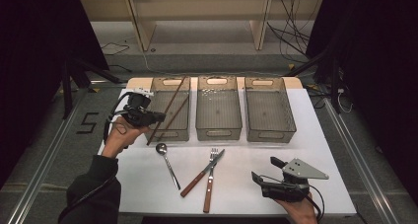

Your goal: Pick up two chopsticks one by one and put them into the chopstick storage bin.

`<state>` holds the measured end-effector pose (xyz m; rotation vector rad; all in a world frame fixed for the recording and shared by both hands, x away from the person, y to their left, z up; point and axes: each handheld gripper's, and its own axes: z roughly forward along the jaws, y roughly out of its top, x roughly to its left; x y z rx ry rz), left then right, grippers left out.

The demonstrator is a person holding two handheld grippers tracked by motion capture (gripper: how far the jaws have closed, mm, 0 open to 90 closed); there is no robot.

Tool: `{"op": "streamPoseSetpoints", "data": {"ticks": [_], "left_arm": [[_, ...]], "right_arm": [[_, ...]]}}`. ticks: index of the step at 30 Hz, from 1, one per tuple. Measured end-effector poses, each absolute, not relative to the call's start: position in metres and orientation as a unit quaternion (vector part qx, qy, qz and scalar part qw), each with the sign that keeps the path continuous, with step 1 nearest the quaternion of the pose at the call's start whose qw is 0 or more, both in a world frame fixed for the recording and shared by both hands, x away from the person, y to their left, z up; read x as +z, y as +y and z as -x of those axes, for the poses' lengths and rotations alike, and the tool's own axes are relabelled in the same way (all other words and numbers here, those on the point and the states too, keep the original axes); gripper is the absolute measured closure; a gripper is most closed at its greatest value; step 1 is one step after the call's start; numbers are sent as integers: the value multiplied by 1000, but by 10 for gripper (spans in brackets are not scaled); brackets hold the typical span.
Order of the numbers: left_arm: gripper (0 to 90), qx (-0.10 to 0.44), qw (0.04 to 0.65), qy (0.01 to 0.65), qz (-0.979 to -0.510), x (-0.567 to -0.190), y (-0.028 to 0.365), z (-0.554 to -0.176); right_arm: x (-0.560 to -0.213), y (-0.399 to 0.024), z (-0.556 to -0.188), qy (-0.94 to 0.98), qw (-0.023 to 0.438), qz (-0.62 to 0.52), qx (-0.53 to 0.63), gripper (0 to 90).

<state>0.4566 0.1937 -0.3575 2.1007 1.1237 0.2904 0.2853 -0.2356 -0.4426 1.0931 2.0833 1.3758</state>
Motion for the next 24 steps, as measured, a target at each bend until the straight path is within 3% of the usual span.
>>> {"op": "streamPoseSetpoints", "data": {"ticks": [24], "left_arm": [[837,137,380,486,-775,-360,189,-506]], "right_arm": [[-443,-236,-285,748,206,-391,495,179]]}}
